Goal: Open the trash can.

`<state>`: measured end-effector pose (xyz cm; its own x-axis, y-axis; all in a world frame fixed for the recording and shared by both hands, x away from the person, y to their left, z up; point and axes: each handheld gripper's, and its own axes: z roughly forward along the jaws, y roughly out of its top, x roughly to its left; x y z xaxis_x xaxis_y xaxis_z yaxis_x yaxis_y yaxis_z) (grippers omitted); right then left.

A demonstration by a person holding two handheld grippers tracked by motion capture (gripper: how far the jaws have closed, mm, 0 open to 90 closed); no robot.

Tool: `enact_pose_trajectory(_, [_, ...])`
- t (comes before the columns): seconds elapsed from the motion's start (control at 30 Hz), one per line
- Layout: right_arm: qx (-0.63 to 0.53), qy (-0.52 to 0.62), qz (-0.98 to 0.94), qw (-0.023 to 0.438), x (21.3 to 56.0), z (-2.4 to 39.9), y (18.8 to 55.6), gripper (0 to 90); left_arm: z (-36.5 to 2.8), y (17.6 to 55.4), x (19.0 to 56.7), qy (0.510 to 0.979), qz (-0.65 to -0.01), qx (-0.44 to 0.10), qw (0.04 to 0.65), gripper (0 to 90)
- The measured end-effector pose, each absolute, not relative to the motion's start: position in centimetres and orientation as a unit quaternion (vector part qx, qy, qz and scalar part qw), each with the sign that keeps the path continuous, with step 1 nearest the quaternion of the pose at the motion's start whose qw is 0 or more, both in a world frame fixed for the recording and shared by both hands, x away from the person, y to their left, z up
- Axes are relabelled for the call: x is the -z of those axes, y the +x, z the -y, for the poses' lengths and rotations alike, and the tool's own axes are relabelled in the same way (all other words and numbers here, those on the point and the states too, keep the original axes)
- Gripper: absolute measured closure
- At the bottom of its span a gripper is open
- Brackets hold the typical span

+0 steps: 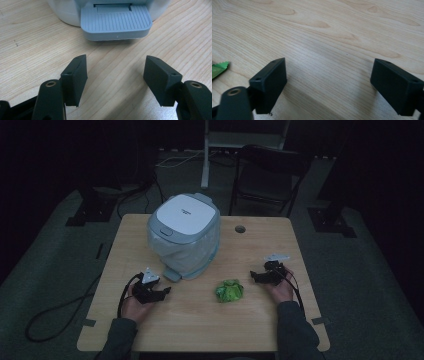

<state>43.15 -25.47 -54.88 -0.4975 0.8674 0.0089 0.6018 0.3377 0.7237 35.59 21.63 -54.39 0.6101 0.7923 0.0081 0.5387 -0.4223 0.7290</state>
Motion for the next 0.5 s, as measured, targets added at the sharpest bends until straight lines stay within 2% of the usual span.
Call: enact_pose_trajectory(0.5, [-0.343,0.461,-0.795,0.195,54.87,25.51,43.05,14.2,-21.61,35.39,54.29,0.824,-0.411,-0.179,0.346,32.9])
